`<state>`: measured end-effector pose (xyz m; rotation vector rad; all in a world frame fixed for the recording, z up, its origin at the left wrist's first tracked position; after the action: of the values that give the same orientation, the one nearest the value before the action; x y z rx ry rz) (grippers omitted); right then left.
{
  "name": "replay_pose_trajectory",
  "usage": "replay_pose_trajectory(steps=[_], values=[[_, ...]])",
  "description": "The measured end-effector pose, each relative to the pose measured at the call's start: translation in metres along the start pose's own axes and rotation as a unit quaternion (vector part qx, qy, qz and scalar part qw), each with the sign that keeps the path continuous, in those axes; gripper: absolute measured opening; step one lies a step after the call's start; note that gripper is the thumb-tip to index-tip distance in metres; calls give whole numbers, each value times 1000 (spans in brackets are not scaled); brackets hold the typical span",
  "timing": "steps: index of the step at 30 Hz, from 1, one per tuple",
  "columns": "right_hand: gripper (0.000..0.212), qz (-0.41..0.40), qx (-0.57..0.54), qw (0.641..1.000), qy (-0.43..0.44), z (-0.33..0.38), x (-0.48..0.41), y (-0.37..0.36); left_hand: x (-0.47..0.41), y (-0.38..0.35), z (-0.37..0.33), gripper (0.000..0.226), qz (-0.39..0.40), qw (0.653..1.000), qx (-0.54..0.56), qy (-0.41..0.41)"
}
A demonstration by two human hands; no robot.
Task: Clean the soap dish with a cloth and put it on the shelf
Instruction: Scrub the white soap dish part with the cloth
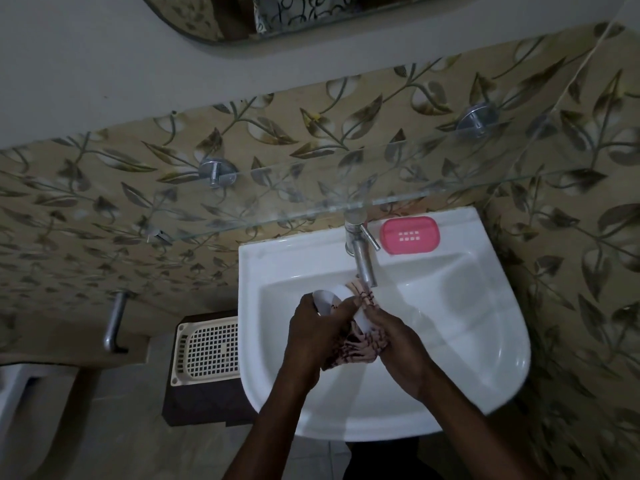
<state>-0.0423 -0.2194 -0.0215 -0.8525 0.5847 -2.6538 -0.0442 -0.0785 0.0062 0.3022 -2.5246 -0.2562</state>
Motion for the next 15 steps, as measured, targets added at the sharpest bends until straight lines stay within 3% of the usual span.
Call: replay_pose_trajectory(steps=[3, 6, 9, 12, 15], values=[[36, -26, -12, 1000, -3, -2, 0, 2, 1, 2, -7, 43, -19, 998, -50, -37], [35, -12, 92, 995, 47, 2, 11, -10, -9, 9, -7, 53, 3, 999, 18, -29], [42, -32, 136, 987, 74, 13, 17, -11, -11, 5, -1, 46, 66, 992, 111, -2], [44, -16, 162, 983, 79, 37, 18, -13, -8, -1, 5, 48, 143, 983, 118, -12], [47, -12, 185, 981, 54, 45, 10, -13, -15, 1, 5, 59, 133, 985, 109, -26]])
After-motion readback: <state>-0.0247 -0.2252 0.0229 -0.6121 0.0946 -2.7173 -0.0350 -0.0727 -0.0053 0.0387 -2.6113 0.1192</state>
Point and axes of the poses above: each hand's wrist, its own x-axis away from the middle knuckle, its own y-axis out of the back of the hand, z = x × y, the point moved 7 cm from there along -x, towards the middle knuckle, and after that the axes turned 2 degrees about -x, right-handed, at the moved point
